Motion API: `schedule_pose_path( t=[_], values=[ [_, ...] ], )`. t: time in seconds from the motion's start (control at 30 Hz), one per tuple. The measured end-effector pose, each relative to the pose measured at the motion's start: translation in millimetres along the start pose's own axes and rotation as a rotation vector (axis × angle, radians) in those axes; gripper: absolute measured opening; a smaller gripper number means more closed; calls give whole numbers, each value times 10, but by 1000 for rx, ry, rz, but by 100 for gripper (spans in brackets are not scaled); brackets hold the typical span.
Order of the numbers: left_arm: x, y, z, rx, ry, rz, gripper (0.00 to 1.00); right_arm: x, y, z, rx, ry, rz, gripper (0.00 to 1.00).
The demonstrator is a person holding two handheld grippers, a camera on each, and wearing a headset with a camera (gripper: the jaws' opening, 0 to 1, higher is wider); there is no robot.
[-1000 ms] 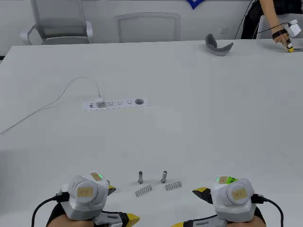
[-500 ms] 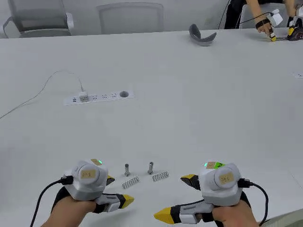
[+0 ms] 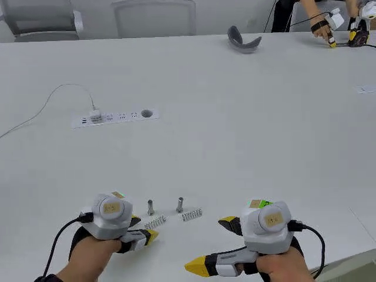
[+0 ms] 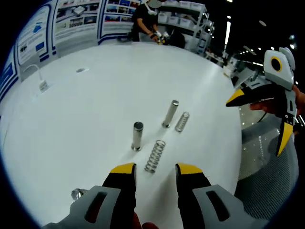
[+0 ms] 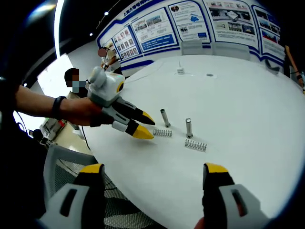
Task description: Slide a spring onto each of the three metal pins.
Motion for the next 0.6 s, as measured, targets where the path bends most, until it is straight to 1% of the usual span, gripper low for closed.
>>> schedule_pose_path(
  t=[0.2, 0.27, 0.37, 0.4, 0.5, 0.53, 0.57, 0.6],
  values=[
    [6, -92, -12, 9, 3, 15, 27, -7, 11, -21, 1, -10, -3, 86],
    [-2, -117, -18, 5, -5, 20, 24, -6, 11, -25, -1, -15, -2, 86],
    [-15, -152, -25, 11, -21, 25, 20, -4, 7, -33, 0, -16, -2, 86],
    [-17, -148, -27, 13, -38, 33, 19, -2, 4, -37, 3, -15, 0, 86],
    [-20, -149, -21, 12, -54, 42, 16, 6, 1, -37, 4, -16, 0, 86],
    [-14, -158, -19, 9, -69, 49, 15, 8, 0, -36, 4, -17, 1, 86],
    [-23, -162, -24, 10, -96, 61, 13, 10, -4, -36, 2, -18, 2, 86],
    [-20, -160, -25, 12, -105, 75, 11, 12, -7, -37, 2, -17, 4, 86]
  ],
)
Point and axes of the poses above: the centre of the closed fingertips' face, and the gripper's own axes: y roughly backward along the fingers, x roughly to its left, z roughly out of its top, the point moved 8 cm from there along y, roughly backward along the fingers, and after that the axes turned 3 degrees about x, right-handed, at the moved point
